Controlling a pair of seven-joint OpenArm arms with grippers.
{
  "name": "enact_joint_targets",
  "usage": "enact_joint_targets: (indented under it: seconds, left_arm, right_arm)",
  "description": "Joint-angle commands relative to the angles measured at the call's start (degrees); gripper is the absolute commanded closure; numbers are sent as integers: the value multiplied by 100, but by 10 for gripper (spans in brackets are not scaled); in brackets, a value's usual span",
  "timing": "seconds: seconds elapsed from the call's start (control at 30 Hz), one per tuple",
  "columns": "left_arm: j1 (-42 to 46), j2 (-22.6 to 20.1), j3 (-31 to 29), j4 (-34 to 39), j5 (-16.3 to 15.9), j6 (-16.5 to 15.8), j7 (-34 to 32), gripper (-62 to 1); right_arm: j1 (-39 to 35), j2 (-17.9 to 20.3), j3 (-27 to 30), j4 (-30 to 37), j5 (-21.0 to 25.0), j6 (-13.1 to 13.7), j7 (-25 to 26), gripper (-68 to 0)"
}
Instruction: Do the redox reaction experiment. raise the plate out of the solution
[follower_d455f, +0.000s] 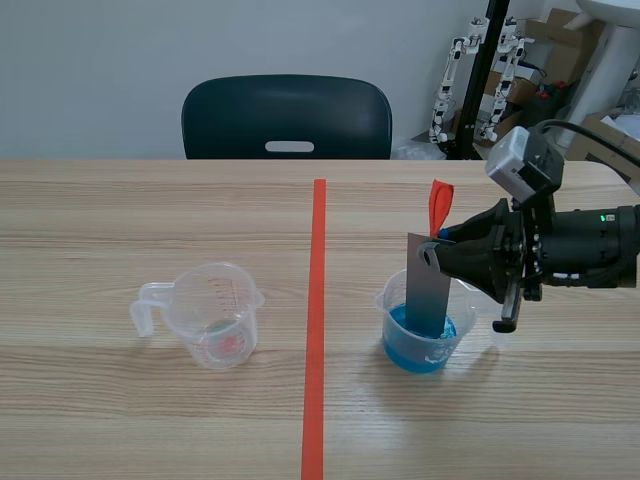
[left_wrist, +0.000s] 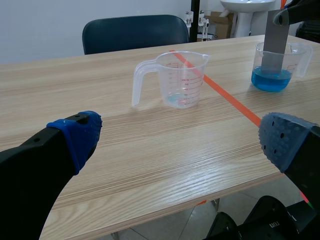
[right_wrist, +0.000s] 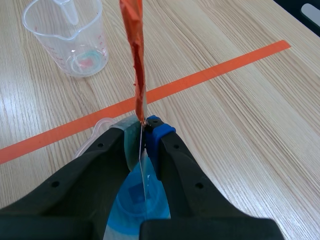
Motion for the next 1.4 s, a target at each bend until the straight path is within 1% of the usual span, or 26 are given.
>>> enact_joint_targets:
  seconds: [0.0,0.83,0.97,1.2,1.37]
  left_arm:
    - [-15,-15,-11,81,-17,-15,-262,-623]
    - [-13,-13,-11,81,-15,-17,-262,-623]
    - [-13,-15,-11,81,-15,-17,-262,-623]
    - [-13,-15,-11,81,-13,-17,-262,-623]
    - [-13,-15,-11,81,7,-17,-262,-623]
  right_arm:
    - [129,105,76,68,22,48,90,-6]
    - [127,111,76,68,24,48,201,-6]
    - [114,129,76,70,22,48,343,-6]
    - [-146,422,76,236,22,48,758,-6]
    - [-302,804,76,538,24,48,1169,-6]
